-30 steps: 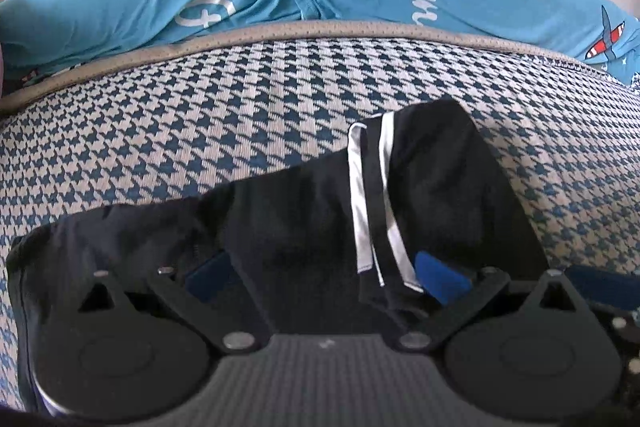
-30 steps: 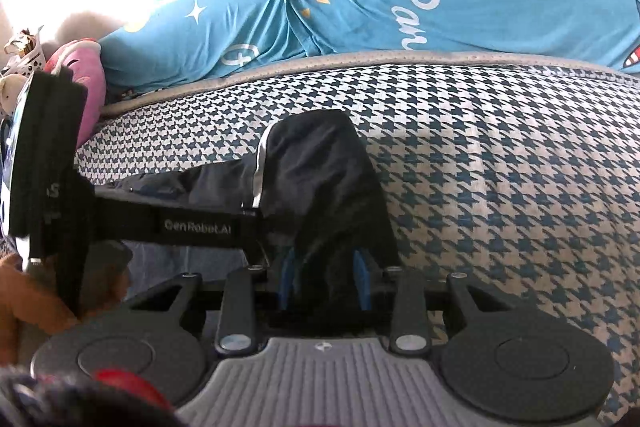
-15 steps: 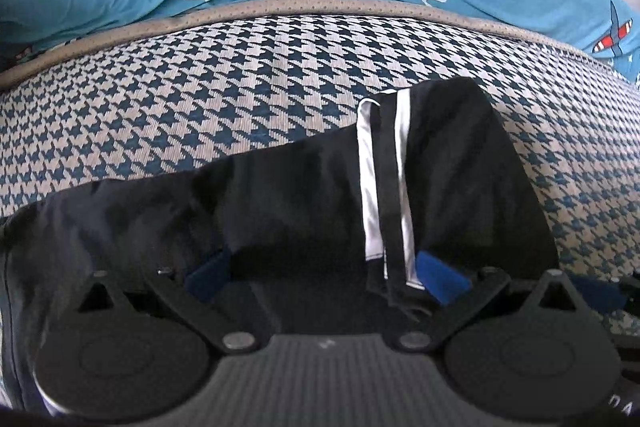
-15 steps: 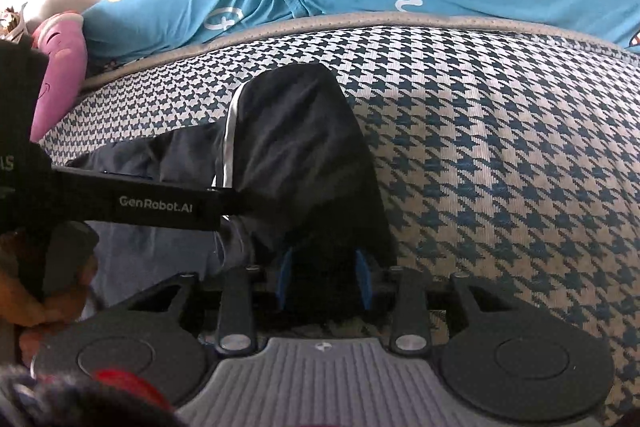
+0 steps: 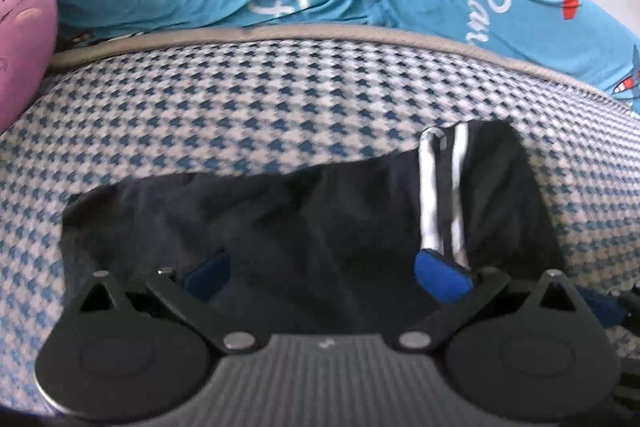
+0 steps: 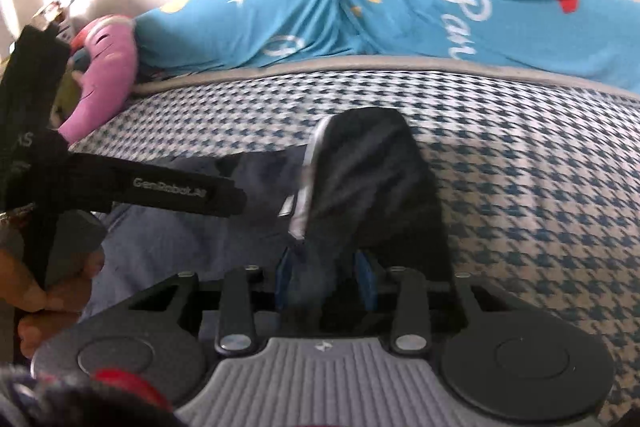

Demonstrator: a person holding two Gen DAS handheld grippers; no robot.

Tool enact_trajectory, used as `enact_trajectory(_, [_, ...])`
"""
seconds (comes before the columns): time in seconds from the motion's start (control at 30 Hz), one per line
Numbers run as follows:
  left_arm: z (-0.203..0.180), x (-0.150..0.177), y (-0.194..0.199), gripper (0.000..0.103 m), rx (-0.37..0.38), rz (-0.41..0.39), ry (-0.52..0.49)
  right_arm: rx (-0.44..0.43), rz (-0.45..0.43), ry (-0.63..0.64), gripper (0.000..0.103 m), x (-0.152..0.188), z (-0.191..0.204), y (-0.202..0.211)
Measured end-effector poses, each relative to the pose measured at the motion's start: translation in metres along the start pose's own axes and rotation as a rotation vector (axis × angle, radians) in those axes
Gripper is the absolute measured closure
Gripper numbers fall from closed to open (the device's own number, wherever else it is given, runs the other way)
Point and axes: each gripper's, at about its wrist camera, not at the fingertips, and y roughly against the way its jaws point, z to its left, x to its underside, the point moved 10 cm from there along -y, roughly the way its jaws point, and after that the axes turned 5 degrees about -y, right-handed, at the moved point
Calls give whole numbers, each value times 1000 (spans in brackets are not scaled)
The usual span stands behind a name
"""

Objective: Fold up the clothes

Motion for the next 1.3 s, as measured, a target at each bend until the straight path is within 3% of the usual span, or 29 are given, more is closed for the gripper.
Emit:
enact_trajectory(0.5, [39,24,39,0,-87,-16,30,-106,13,109,68,10,55,-7])
enact_trajectory(0.77, [92,32,64,0,-145,-28,81,-215,33,199,68,24,98,-10])
enact_trajectory(0.97, [127,47,75,0,-144,-25,143,-304,49,253,68,39,134,-14])
enact_trajectory(1.3, [142,48,70,4,-87,-26,211,-387,59,404,68,71,193,-22])
